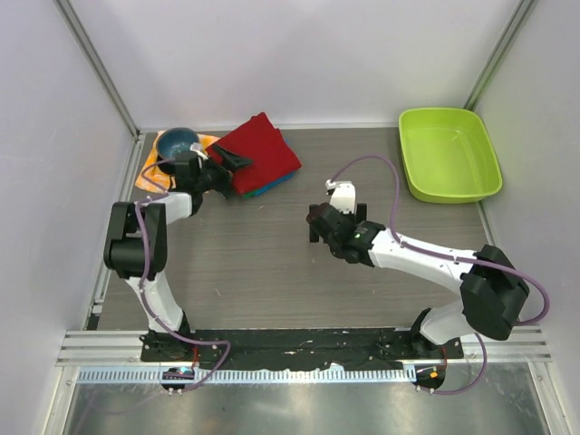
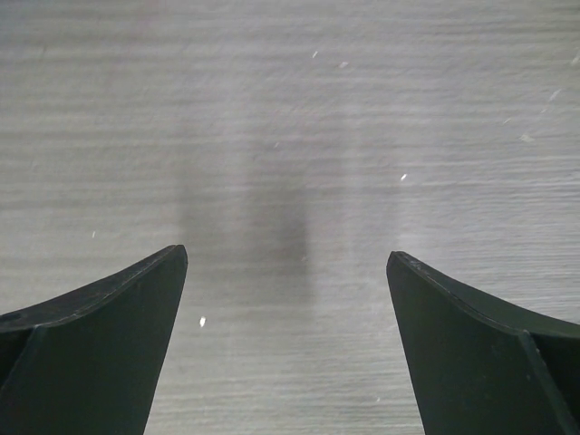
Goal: Fold and stack the t-shirts
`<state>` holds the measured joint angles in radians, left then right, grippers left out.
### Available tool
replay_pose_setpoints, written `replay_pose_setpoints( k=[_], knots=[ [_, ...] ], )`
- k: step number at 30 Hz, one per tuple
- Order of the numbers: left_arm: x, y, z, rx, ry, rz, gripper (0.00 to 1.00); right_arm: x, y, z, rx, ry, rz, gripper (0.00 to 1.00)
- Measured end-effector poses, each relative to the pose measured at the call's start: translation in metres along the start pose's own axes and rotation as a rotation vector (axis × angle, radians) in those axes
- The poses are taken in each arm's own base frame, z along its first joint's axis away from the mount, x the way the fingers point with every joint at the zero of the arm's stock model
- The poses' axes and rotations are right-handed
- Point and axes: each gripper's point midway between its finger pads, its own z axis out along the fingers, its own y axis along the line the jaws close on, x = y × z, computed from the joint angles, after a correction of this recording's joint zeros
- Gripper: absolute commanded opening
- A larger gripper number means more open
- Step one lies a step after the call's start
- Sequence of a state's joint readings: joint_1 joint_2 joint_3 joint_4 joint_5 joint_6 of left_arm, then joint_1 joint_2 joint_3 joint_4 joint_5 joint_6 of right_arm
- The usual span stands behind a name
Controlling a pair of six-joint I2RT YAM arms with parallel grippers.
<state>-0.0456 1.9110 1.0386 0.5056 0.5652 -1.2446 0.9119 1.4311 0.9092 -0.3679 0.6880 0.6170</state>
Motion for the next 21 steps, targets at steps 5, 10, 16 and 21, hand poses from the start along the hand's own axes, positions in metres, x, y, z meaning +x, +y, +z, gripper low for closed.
replay_pose_setpoints(
  k=[5, 10, 16, 21],
  knots=[
    [0.031, -0.005, -0.035, -0.197, -0.017, 0.141, 1.00, -0.034, -0.020, 0.006, 0.065, -0.024, 0.047, 0.98],
    [0.042, -0.005, -0.083, -0.318, -0.065, 0.236, 1.00, -0.053, -0.028, 0.005, 0.086, -0.037, 0.071, 0.98],
    [0.087, 0.036, -0.133, -0.464, -0.029, 0.257, 1.00, -0.084, -0.023, -0.002, 0.073, -0.081, 0.081, 0.99],
    [0.129, 0.006, -0.167, -0.395, -0.018, 0.397, 1.00, -0.106, -0.041, 0.001, 0.113, -0.109, 0.100, 0.98]
  ],
)
